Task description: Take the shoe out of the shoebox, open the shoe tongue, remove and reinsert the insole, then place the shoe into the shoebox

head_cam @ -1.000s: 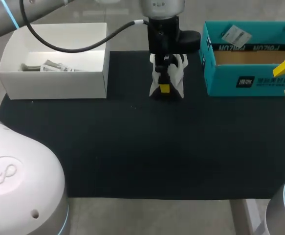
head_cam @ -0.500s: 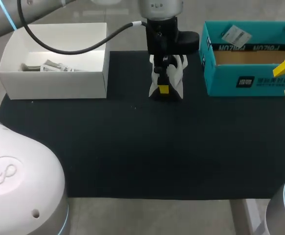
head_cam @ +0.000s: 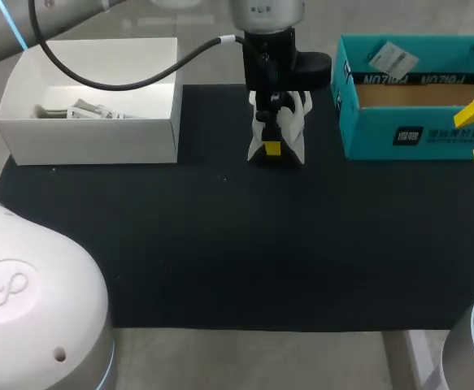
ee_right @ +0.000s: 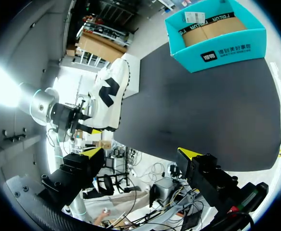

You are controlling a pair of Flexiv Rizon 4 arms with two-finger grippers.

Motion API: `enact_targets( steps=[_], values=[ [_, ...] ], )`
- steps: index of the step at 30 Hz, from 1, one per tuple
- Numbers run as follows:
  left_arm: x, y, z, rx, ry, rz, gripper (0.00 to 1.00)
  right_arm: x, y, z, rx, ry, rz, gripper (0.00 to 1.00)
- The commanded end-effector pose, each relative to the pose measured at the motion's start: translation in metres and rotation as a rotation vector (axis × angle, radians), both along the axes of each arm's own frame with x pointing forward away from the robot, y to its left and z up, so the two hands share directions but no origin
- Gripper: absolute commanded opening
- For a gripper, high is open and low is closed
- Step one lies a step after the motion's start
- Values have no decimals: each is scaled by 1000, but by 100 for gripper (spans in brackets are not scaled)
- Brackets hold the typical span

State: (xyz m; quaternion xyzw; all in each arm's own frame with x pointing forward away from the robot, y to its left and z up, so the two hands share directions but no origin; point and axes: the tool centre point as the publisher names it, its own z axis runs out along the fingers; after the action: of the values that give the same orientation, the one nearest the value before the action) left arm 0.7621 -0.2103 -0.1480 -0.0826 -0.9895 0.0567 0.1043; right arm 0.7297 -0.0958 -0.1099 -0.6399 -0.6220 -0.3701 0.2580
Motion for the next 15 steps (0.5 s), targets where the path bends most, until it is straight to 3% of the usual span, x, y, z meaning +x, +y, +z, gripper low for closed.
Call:
enact_targets(
  steps=[1, 5, 15],
  values=[
    [12, 13, 7, 3, -14, -7, 0, 0, 0, 0, -1, 1, -1, 100],
    [30, 31, 15, 38, -54, -34, 0, 0, 0, 0, -1, 1, -1, 100],
    [99, 93, 14, 96, -27, 8, 0, 0, 0, 0, -1, 1, -1, 100]
  ],
)
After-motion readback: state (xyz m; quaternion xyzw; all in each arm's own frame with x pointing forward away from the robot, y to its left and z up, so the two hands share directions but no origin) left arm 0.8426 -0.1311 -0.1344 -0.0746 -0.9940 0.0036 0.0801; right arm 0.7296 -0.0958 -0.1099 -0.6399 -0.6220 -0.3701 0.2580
